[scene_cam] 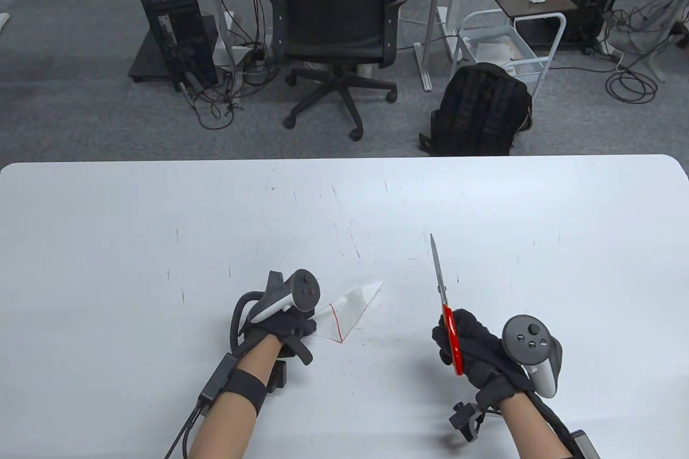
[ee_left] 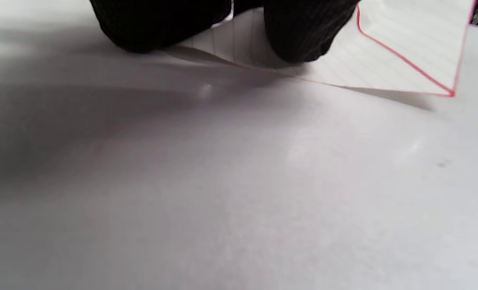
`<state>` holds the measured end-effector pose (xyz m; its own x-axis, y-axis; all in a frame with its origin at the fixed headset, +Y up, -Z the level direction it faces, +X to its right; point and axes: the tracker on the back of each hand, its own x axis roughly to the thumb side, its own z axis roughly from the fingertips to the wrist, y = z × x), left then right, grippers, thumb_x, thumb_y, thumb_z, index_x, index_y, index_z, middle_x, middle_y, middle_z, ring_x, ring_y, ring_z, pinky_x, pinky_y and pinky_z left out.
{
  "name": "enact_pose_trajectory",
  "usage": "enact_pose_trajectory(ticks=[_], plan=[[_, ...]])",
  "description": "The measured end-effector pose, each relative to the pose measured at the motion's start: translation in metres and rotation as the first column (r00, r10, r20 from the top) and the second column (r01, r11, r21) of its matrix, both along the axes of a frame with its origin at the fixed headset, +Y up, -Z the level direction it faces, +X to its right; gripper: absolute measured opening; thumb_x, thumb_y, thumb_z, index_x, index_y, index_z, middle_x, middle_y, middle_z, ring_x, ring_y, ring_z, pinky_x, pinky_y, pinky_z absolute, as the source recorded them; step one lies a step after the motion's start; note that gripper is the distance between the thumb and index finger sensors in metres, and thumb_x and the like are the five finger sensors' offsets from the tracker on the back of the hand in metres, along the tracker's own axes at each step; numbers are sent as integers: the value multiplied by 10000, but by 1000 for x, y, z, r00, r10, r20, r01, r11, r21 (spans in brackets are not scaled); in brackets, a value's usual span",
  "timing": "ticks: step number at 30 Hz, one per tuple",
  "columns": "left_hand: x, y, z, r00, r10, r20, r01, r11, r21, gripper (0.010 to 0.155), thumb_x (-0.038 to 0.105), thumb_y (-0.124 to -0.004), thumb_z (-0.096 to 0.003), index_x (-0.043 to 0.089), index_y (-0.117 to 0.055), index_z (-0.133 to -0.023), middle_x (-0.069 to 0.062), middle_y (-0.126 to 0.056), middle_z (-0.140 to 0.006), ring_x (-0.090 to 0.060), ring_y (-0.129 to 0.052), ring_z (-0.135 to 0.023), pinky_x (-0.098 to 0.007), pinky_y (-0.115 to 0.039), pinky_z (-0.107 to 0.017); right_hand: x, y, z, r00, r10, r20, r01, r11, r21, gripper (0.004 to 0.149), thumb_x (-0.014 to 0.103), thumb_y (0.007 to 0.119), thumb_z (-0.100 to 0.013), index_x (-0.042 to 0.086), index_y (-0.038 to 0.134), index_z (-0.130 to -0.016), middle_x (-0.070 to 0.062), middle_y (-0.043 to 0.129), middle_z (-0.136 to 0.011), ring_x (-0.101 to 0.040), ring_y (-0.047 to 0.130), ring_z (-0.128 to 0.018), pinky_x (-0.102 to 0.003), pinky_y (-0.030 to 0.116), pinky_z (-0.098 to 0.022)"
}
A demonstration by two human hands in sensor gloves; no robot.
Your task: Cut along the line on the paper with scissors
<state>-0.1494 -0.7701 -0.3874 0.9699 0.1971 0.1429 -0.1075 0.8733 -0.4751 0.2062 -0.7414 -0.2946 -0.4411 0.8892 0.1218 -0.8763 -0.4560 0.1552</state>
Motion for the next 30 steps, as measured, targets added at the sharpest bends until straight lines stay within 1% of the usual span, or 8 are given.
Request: enact_pose_trajectory(ticks=[3, 6, 11, 18, 20, 24, 26, 30], plan=[[-9, 3, 8, 993, 121, -1, -119, 981, 151, 362, 337, -705, -593, 194, -594, -906, -267, -354, -1110, -419, -590, -994, -539, -625, -743, 0, -1, 0, 1000, 0, 0, 0, 1000, -2, 479, 458, 705, -592, 76, 628, -870, -131, 803, -743, -126, 901, -415, -243, 709, -288], [-22, 8, 13, 966, 257, -26, -245, 944, 219, 356, 268, -713, -588, 217, -552, -901, -135, -650, -1016, -214, -847, -826, -346, -813, -622, -2, -2, 0, 1000, 15, -6, -15, 1000, -14, 478, 455, 705, -593, 74, 629, -871, -135, 802, -743, -128, 902, -414, -244, 710, -288], [-41, 12, 20, 943, 332, -16, -321, 921, 221, 774, 353, -796, -543, 187, -286, -1101, 1, -750, -876, -117, -895, -643, -247, -845, -484, -3, -4, 0, 999, 37, -21, -37, 999, -22, 479, 456, 709, -591, 74, 634, -870, -139, 804, -742, -132, 903, -412, -245, 710, -287], [-55, 13, 33, 822, 568, -43, -552, 812, 189, 519, 497, -689, -564, 274, -580, -1020, -3, -727, -856, -141, -843, -623, -305, -796, -491, -7, -6, 0, 997, 65, -51, -67, 997, -31, 485, 455, 720, -583, 73, 639, -870, -142, 808, -740, -136, 904, -411, -247, 710, -286], [-58, 14, 39, 775, 628, -70, -603, 768, 218, 399, 436, -632, -601, 300, -633, -977, 9, -750, -831, -138, -854, -603, -298, -801, -474, -8, -6, 0, 995, 80, -61, -82, 996, -32, 484, 453, 720, -584, 70, 639, -870, -146, 805, -741, -134, 904, -411, -249, 709, -286], [-65, 15, 49, 764, 636, -108, -581, 751, 315, 381, 400, -664, -598, 285, -696, -960, 4, -845, -798, -106, -958, -499, -203, -858, -347, -12, -7, 1, 988, 94, -119, -98, 995, -31, 507, 475, 707, -581, 67, 636, -874, -146, 805, -745, -150, 899, -408, -249, 703, -288], [-70, 15, 55, 769, 630, -109, -557, 743, 370, 382, 391, -666, -600, 273, -698, -961, 4, -876, -768, -65, -977, -449, -162, -867, -299, -16, -7, 3, 984, 110, -142, -114, 993, -22, 601, 591, 642, -570, 64, 645, -858, -147, 812, -722, -139, 891, -367, -233, 688, -263], [-80, 8, 60, 710, 685, -163, -592, 706, 389, 389, 367, -678, -602, 231, -698, -966, -15, -908, -734, -57, -996, -419, -151, -880, -271, -24, -7, 9, 960, 228, -165, -230, 973, 5, 633, 643, 607, -570, 73, 651, -842, -141, 825, -702, -125, 887, -339, -218, 684, -246]])
